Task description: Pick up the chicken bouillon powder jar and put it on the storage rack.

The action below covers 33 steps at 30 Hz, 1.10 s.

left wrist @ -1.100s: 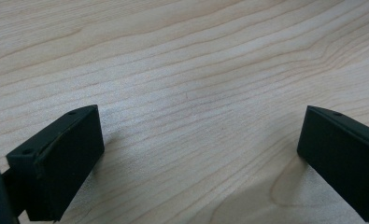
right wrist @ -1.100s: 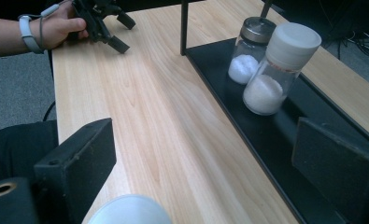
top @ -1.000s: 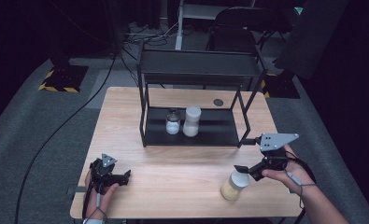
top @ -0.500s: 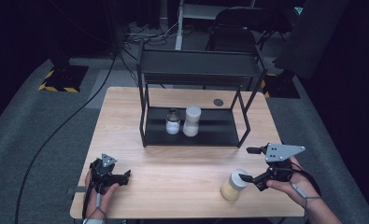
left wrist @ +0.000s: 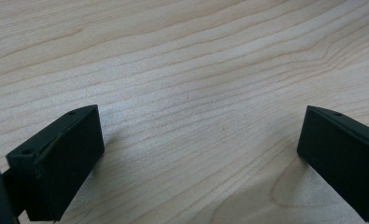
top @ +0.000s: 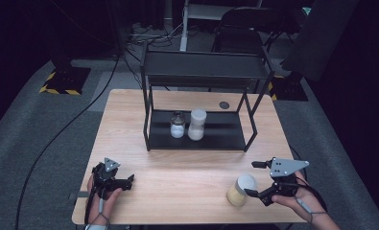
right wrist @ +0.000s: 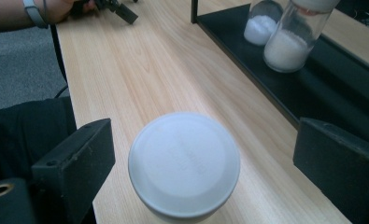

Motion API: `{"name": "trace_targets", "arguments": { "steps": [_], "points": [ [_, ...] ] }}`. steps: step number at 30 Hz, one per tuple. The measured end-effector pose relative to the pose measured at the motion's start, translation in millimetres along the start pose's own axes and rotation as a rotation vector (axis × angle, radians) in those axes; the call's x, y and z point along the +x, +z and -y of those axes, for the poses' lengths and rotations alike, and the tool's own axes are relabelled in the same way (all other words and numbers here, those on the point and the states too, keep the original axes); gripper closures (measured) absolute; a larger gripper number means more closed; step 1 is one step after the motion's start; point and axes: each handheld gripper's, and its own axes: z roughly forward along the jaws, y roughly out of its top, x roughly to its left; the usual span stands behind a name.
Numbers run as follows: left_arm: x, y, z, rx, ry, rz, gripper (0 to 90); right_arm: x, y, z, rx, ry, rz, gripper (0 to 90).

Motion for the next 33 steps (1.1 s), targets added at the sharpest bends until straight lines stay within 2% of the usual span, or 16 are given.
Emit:
{"name": "trace_targets", "arguments": {
  "steps": [7,13,21,33],
  "points": [
    [0.0,0.0,0.1,0.0,0.0,0.0,0.5,1.5,10.8,10.4,0.009,0.005,-0.005,6.3],
    [0.0,0.0,0.1,0.0,0.0,0.0,0.5,3.5,20.4,11.9,0.041,-0.005,-0.011,7.9],
    [0.0,0.0,0.0,0.0,0.0,0.0,0.5,5.4,27.4,10.4,0.06,-0.039,-0.015,20.0],
    [0.0,0.0,0.0,0.0,0.0,0.0,0.5,6.4,32.4,8.8,0.093,-0.052,-0.017,32.8]
  ]
}}
